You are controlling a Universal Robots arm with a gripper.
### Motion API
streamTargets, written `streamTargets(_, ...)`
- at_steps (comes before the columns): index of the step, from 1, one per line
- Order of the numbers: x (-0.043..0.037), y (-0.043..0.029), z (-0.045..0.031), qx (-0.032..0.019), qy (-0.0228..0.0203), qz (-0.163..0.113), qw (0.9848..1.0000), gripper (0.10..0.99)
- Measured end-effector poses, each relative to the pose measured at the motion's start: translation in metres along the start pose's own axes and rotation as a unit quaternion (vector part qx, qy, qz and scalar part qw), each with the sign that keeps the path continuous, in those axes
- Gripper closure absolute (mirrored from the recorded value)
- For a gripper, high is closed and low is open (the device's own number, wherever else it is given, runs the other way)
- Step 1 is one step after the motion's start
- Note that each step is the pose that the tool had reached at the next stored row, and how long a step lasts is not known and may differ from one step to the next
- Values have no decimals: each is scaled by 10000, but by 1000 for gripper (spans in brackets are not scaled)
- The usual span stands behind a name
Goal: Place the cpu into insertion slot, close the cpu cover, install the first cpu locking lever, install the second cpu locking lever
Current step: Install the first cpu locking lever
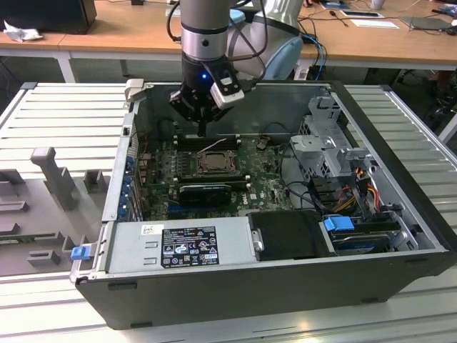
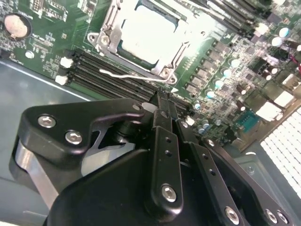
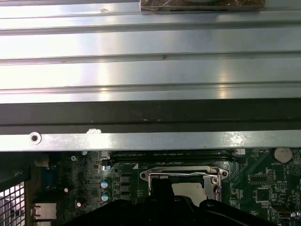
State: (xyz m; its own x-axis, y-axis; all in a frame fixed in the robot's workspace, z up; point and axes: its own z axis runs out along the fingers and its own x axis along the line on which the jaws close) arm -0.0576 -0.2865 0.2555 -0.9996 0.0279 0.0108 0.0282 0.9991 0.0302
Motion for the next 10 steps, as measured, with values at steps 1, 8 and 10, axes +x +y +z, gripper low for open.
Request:
streamTargets(1, -17, 0, 5, -43, 1, -1, 10000, 980)
streamTargets(8, -24, -1, 60, -51, 4, -438, 9990, 980)
streamTargets(10, -72, -1, 110, -50, 6, -495, 9988, 980)
